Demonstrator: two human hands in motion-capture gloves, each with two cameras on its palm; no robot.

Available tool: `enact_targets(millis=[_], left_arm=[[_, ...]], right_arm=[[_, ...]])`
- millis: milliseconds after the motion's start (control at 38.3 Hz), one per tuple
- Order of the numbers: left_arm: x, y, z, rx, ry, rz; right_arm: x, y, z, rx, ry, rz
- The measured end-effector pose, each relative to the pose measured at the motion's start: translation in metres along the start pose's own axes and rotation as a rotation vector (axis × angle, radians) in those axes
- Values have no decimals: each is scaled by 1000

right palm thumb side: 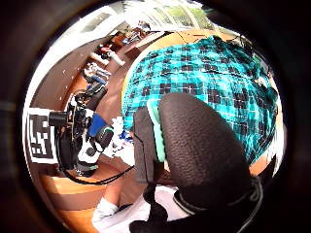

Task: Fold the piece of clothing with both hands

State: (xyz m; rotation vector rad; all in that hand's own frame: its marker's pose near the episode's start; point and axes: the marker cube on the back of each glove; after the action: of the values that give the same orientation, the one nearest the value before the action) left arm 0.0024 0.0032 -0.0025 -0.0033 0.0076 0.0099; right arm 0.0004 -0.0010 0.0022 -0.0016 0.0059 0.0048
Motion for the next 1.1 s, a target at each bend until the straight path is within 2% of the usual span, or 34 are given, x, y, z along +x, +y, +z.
enact_targets(millis=[470, 679, 889, 1098], left_arm=[[1, 3, -5, 3, -13, 15], [4, 6, 2, 8, -5, 19], [2, 8, 38, -46, -17, 28], [-6, 7, 90, -174, -20, 51]], right_arm=[[6, 4, 1, -13, 15, 1], [16, 18, 4, -26, 18, 1], [32, 37, 39, -89, 30, 11], [46, 49, 89, -235, 34, 22]])
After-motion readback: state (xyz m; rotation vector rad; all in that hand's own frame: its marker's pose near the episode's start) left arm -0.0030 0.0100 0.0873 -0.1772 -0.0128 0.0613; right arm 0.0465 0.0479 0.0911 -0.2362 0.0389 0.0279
